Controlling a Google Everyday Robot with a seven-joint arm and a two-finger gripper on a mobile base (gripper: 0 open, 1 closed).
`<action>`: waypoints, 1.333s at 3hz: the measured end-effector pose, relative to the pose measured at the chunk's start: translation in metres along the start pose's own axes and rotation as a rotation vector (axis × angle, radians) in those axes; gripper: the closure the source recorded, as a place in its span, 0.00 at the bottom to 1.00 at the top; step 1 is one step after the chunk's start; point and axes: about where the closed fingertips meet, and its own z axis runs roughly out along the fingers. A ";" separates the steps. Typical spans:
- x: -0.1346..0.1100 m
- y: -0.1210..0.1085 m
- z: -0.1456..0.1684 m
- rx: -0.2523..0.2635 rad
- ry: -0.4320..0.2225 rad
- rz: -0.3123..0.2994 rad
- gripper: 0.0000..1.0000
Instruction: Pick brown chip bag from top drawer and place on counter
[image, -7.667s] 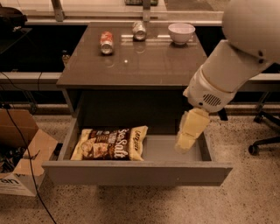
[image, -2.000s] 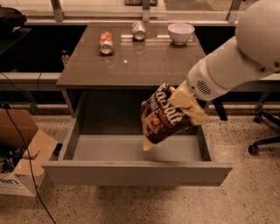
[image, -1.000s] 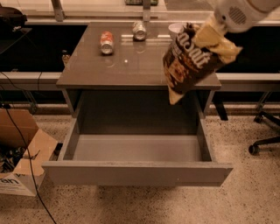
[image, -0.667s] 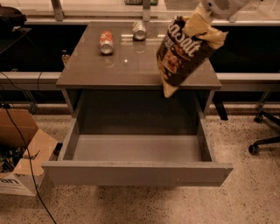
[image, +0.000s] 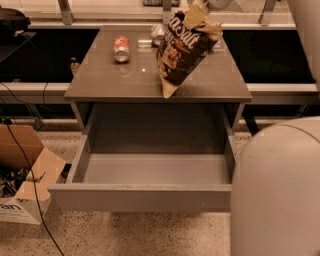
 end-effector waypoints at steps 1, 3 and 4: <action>-0.017 -0.010 0.020 -0.013 -0.038 0.004 0.75; -0.021 -0.013 0.024 -0.010 -0.048 0.002 0.29; -0.022 -0.012 0.029 -0.014 -0.046 0.001 0.05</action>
Offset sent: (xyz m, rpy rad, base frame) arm 0.0204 0.0133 -0.0014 0.0307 -0.0072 0.0130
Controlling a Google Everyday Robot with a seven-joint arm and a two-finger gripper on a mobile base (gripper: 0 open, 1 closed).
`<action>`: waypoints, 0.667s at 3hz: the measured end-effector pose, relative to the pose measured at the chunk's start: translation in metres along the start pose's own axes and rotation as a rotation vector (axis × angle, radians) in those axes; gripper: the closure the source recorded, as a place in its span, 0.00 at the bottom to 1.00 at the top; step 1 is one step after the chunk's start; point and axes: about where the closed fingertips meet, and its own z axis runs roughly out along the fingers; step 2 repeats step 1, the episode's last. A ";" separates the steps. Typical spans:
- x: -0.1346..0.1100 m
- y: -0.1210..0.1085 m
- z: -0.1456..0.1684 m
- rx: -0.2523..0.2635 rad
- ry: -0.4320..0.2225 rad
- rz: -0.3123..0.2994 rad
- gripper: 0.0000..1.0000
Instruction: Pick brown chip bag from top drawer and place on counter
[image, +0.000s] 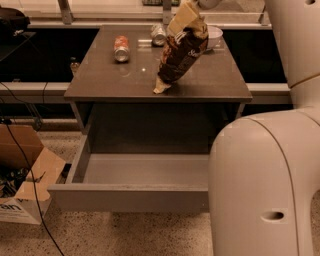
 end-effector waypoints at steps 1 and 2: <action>0.000 0.000 0.003 -0.003 0.001 0.000 0.00; 0.000 0.000 0.003 -0.003 0.001 0.000 0.00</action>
Offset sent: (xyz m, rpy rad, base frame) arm 0.0000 0.0000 0.0000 0.0000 0.0000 0.0000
